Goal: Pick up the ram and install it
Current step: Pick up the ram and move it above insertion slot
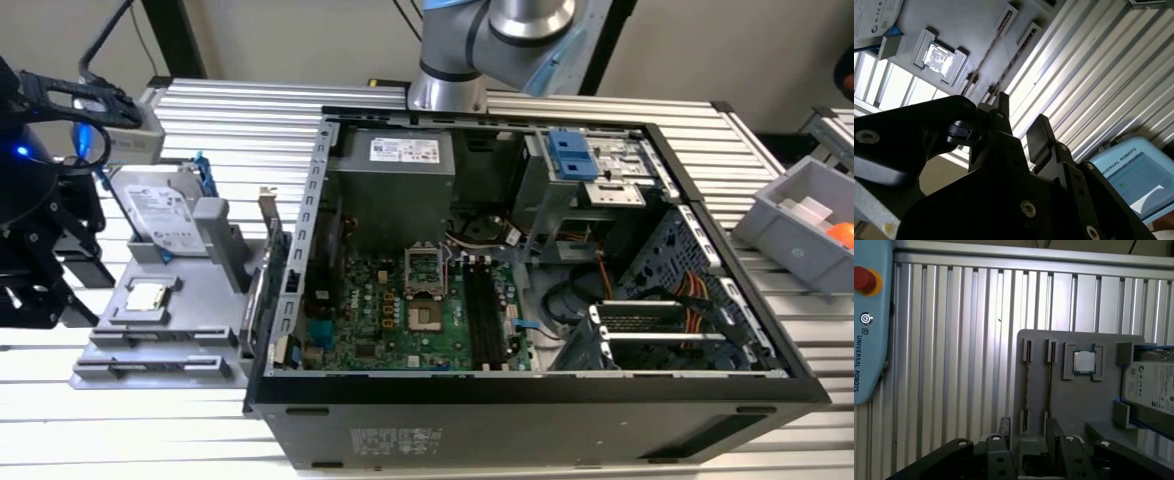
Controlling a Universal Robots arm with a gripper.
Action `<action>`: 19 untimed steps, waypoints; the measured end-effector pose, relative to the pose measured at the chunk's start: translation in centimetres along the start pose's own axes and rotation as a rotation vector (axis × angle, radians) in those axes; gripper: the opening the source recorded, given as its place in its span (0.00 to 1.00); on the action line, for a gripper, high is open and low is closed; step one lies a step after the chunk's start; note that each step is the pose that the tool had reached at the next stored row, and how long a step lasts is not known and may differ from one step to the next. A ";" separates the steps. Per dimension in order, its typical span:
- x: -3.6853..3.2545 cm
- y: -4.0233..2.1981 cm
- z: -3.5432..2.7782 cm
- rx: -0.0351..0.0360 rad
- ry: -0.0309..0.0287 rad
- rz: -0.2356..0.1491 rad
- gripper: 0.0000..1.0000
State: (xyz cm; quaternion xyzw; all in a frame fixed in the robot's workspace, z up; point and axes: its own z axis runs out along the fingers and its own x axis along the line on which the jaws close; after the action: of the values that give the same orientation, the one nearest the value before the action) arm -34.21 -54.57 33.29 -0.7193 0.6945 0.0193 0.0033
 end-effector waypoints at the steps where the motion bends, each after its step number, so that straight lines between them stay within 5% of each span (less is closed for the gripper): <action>1: -0.01 0.00 0.11 0.0000 0.0003 0.000 1.00; 19: -0.06 -0.05 1.91 0.0000 0.0020 0.000 1.00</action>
State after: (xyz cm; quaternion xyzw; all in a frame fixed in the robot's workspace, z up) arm -34.21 -54.45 31.38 -0.7193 0.6945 0.0186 0.0026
